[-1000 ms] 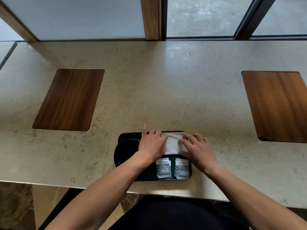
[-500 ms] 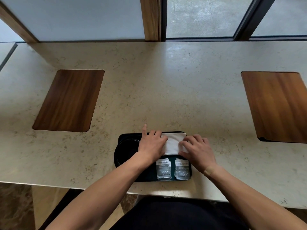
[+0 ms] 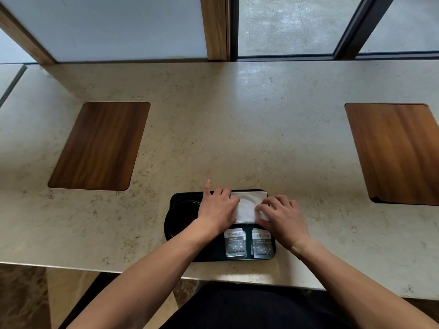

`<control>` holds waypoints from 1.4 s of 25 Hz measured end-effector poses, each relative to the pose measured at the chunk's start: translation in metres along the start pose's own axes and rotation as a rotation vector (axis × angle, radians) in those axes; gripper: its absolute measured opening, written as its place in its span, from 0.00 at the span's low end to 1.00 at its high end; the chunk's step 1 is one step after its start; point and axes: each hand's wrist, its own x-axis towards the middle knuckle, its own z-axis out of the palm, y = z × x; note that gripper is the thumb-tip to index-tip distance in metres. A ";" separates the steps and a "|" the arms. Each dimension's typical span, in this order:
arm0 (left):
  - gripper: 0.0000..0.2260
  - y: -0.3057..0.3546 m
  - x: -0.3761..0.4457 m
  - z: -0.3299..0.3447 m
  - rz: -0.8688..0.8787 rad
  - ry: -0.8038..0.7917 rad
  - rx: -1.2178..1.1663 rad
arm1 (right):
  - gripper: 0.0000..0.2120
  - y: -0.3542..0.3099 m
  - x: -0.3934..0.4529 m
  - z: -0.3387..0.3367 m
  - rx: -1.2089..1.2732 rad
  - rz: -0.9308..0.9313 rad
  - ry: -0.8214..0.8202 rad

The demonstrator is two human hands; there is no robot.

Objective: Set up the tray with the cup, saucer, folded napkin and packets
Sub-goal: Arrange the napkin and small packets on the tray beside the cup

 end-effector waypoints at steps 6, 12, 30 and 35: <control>0.17 -0.002 -0.006 -0.002 0.009 0.055 -0.043 | 0.15 -0.001 -0.003 -0.004 0.054 0.013 0.060; 0.16 -0.007 -0.036 -0.003 0.064 0.186 -0.154 | 0.14 -0.009 -0.022 -0.011 0.141 -0.046 0.172; 0.27 0.005 -0.069 0.014 0.201 0.011 0.214 | 0.32 -0.037 -0.041 0.003 0.013 -0.048 -0.137; 0.30 0.006 -0.067 0.014 0.228 -0.024 0.222 | 0.35 -0.036 -0.038 0.010 -0.042 -0.030 -0.180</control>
